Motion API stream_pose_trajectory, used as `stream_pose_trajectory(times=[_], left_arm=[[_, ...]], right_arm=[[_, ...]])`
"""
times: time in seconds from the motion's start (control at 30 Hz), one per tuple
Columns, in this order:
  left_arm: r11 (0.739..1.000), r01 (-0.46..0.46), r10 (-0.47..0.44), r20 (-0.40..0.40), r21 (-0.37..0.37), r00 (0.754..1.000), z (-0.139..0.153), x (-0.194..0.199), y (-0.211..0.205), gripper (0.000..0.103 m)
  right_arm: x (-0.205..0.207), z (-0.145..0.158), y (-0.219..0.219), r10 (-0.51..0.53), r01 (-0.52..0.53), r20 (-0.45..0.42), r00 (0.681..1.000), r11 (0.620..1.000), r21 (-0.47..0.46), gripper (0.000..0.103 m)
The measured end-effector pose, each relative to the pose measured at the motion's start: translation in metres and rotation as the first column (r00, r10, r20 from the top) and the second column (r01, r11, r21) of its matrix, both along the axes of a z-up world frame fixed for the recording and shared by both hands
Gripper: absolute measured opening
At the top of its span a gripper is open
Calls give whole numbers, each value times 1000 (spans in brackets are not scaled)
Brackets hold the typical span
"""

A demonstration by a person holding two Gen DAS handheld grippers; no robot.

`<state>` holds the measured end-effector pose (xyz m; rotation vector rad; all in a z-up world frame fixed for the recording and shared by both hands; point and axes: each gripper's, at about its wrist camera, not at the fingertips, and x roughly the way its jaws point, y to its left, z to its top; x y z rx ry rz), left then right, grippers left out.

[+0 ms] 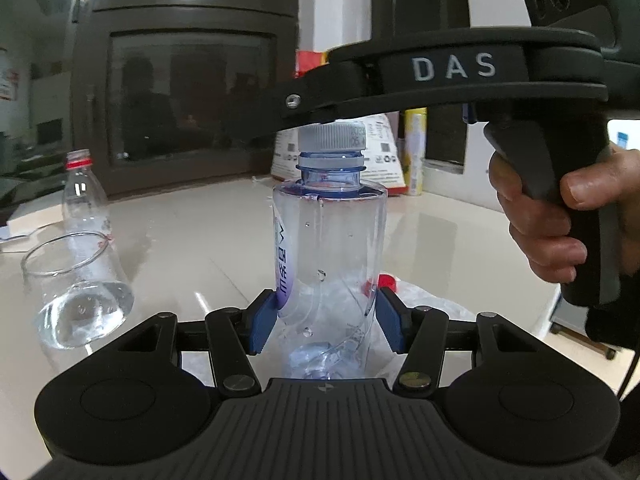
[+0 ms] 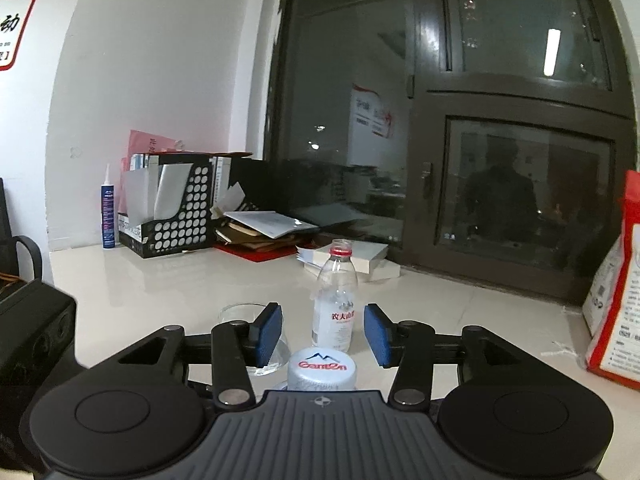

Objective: Unscrew bottle cap and pour

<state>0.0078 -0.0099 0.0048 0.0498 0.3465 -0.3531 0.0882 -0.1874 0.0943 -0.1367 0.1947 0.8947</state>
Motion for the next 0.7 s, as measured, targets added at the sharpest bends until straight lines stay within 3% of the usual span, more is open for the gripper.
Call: stream_pose_trajectory(times=[0.27, 0.33, 0.7], left_arm=[[989, -140, 140, -5, -48, 990, 2, -8, -14, 57], [989, -145, 145, 2, -35, 989, 2, -9, -18, 57], [997, -77, 77, -4, -14, 997, 0, 1, -7, 57]], right_arm=[[2, -6, 3, -40, 40, -40, 998, 999, 14, 39], [2, -7, 3, -39, 39, -40, 998, 999, 12, 34], [8, -10, -5, 10, -8, -60, 998, 999, 32, 34]])
